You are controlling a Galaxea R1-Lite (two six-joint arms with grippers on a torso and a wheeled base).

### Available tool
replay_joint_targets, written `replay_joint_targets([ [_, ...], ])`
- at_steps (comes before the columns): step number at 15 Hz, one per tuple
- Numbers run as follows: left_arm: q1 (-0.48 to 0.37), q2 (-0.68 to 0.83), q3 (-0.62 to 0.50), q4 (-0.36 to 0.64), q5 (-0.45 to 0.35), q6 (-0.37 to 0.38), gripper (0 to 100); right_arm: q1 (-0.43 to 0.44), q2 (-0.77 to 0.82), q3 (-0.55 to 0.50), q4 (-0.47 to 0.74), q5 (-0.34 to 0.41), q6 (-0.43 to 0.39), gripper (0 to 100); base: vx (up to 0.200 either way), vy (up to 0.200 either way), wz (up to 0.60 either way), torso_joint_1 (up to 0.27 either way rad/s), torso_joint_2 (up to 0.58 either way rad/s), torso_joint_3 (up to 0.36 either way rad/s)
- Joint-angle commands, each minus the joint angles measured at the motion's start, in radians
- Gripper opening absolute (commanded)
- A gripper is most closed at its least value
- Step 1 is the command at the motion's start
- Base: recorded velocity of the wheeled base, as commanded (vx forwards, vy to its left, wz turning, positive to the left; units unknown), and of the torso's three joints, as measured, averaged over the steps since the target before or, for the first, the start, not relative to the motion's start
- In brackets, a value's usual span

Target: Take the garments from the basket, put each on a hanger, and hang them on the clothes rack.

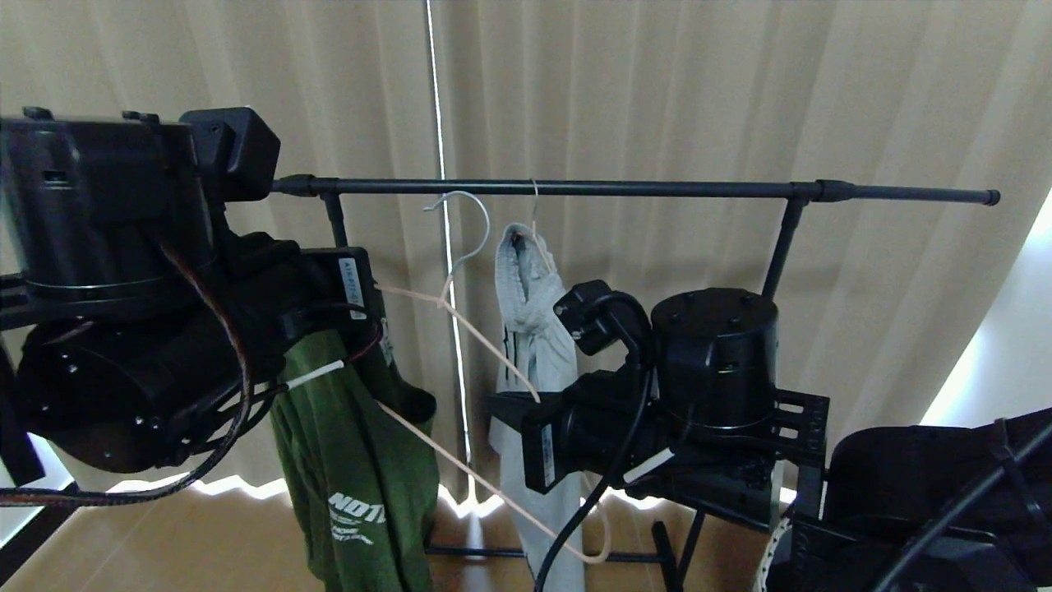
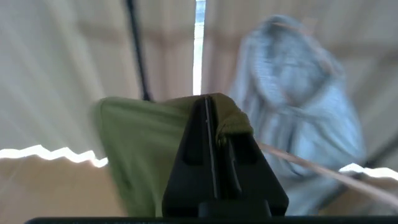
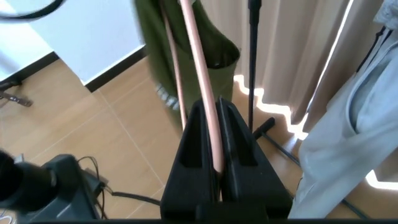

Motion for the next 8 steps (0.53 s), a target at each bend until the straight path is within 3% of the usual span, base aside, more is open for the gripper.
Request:
replay_joint_targets([
  [1,-0.052,-0.047,0.015,0.000,-0.005,0.001,0,-0.012,0.027,-0.020,-0.001,0.000,0.000,0,0.000,0.000,0.00,0.000,0.00,0.000],
  [5,-0.141,-0.057,0.041,-0.003,-0.031,0.004,0,-0.041,0.022,-0.026,-0.001,0.000,-0.003,0,0.000,0.000,0.00,0.000,0.00,0.000],
  [7,-0.148,-0.077,0.066,-0.003,-0.112,0.007,0,-0.050,0.010,-0.028,-0.001,-0.003,-0.004,0,0.000,0.000,0.00,0.000,0.00,0.000],
  [8,-0.147,-0.113,0.089,0.004,-0.221,0.009,0,-0.058,-0.014,-0.025,0.001,-0.005,-0.012,0,0.000,0.000,0.00,0.000,0.00,0.000],
])
